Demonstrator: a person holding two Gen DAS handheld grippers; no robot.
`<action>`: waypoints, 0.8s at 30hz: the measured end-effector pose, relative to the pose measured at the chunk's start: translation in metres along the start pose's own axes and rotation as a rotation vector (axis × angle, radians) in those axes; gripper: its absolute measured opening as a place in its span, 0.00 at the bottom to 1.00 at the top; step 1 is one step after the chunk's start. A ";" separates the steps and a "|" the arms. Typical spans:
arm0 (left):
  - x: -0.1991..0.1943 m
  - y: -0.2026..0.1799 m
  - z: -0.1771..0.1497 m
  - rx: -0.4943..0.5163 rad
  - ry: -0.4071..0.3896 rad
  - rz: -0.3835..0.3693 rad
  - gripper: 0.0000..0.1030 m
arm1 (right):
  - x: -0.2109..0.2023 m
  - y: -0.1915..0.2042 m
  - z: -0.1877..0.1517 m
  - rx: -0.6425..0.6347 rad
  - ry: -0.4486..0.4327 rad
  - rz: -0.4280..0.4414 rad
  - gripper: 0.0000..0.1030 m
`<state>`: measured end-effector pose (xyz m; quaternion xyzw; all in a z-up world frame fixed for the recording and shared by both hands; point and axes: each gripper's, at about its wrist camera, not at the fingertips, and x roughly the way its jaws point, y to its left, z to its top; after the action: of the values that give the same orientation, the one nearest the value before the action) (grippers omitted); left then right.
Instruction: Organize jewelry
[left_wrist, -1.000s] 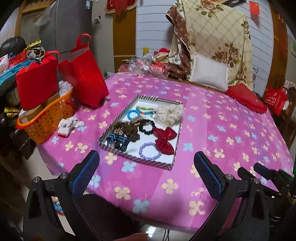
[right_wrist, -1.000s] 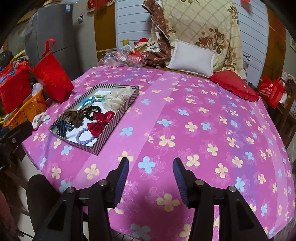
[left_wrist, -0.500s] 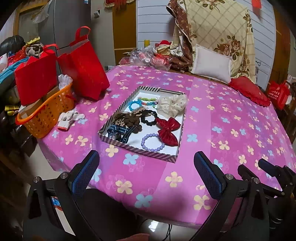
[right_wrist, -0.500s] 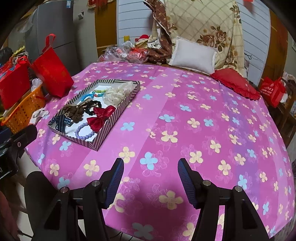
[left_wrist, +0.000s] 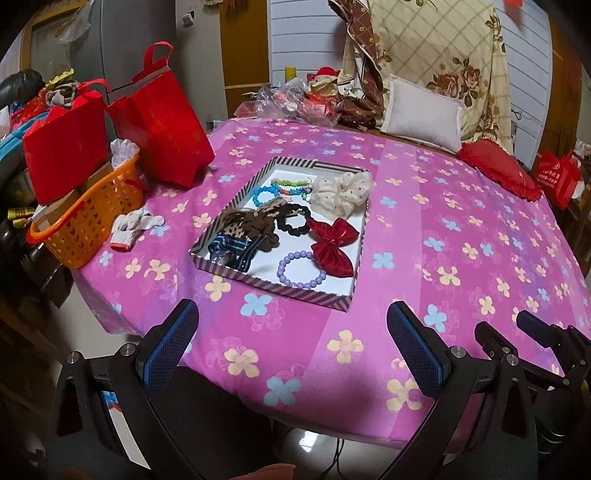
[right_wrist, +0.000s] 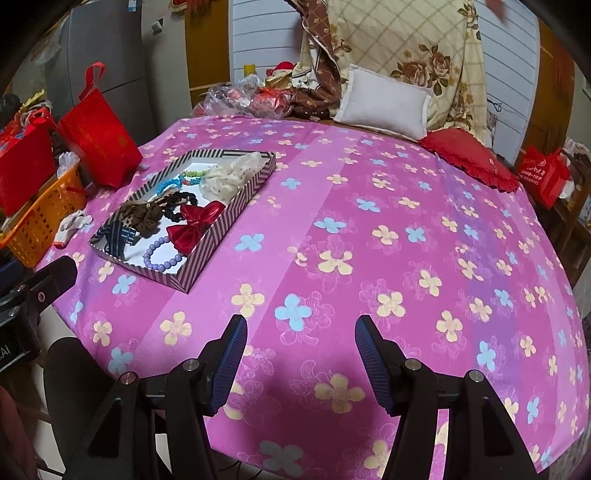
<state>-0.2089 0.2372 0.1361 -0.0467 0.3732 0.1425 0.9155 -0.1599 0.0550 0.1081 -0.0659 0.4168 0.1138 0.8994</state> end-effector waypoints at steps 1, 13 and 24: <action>0.000 -0.001 0.000 0.000 0.002 0.000 0.99 | 0.000 -0.001 0.000 0.000 0.001 0.000 0.57; 0.007 -0.002 -0.005 0.007 0.023 0.006 0.99 | 0.006 0.001 -0.003 -0.002 0.018 -0.003 0.57; 0.010 -0.004 -0.007 0.010 0.031 0.012 0.99 | 0.009 0.003 -0.005 -0.004 0.027 -0.005 0.57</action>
<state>-0.2055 0.2348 0.1243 -0.0421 0.3885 0.1454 0.9090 -0.1584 0.0579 0.0984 -0.0702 0.4283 0.1114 0.8940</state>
